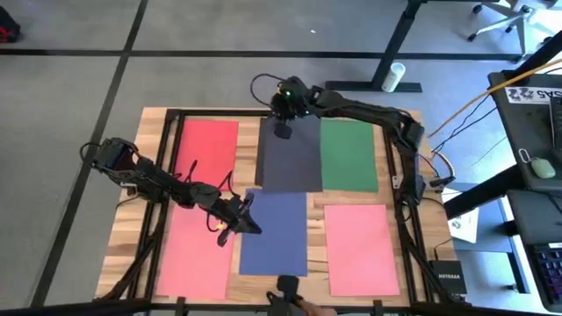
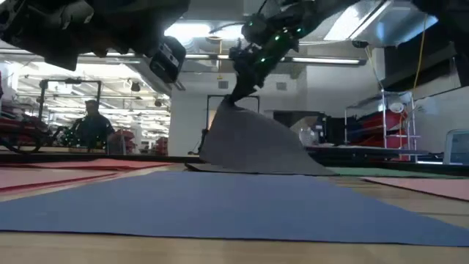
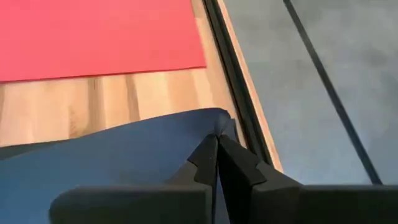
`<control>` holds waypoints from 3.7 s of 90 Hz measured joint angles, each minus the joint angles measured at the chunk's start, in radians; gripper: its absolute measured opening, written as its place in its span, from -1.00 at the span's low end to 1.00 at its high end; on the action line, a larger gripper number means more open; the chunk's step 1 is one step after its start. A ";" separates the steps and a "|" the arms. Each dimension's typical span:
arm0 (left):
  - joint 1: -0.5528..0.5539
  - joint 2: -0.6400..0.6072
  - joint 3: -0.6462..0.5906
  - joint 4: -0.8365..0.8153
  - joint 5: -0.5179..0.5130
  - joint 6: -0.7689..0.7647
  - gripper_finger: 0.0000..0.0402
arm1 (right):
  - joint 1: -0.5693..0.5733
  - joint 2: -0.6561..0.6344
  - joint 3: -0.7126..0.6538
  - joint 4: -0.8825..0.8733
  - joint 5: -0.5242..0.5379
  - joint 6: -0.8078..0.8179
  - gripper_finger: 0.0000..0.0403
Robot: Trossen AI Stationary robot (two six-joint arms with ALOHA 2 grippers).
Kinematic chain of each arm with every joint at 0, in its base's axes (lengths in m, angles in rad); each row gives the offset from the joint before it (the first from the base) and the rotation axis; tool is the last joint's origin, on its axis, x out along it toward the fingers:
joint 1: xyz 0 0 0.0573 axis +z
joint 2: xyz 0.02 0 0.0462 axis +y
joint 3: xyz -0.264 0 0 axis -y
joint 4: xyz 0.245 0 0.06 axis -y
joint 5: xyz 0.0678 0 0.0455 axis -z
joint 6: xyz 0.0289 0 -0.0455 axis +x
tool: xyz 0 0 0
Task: Organize paper
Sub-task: Stack the black paper on the stacked black paper, then adjust the blue paper
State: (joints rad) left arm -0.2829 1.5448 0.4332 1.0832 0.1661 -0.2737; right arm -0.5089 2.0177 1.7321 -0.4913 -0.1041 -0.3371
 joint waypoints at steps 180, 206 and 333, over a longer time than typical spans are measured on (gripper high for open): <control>0.054 0.000 0.000 -0.164 -0.190 -0.060 -1.00 | -0.051 -0.052 0.152 -0.727 -0.013 -0.135 -0.97; 0.052 0.000 0.000 -0.183 -0.214 -0.055 -1.00 | 0.105 -0.061 0.060 -0.883 -0.047 -0.055 -1.00; 0.248 0.144 0.002 -0.610 -0.596 -0.356 -1.00 | 0.207 -0.059 -0.464 -0.337 -0.047 0.053 -1.00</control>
State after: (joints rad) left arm -0.0349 1.6890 0.4355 0.4730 -0.4301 -0.6293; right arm -0.3016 1.9587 1.2678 -0.8288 -0.1509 -0.2844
